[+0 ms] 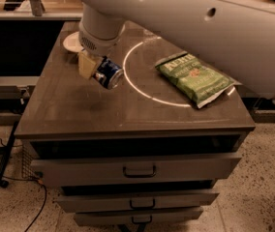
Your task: Place pepsi can into paper bowl
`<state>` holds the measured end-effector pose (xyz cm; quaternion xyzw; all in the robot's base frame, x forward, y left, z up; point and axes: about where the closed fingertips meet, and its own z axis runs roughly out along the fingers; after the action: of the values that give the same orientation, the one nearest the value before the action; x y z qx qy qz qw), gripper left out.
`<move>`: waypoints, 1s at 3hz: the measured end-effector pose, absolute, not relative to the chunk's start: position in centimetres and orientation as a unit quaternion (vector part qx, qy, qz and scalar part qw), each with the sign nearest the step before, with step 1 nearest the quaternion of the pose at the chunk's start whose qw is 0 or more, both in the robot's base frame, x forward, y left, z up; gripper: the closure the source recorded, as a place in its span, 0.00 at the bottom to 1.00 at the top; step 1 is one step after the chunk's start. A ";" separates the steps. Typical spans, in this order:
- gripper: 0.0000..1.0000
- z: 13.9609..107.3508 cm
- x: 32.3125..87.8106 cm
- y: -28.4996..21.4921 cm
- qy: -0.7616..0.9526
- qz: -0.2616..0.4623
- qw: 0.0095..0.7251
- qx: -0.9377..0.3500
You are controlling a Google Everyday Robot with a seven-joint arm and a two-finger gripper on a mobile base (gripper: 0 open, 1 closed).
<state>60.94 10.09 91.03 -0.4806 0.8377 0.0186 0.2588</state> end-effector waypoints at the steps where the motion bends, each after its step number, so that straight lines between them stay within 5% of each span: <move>1: 1.00 92.2 62.7 13.2 0.815 0.033 0.276 -0.509; 3: 1.00 97.9 69.0 20.5 0.750 0.065 0.338 -0.565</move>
Offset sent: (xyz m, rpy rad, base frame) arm 0.0805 0.1164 0.0711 0.0795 -0.1376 0.2673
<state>69.00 20.53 97.86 -0.5653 0.7497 0.0648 0.3378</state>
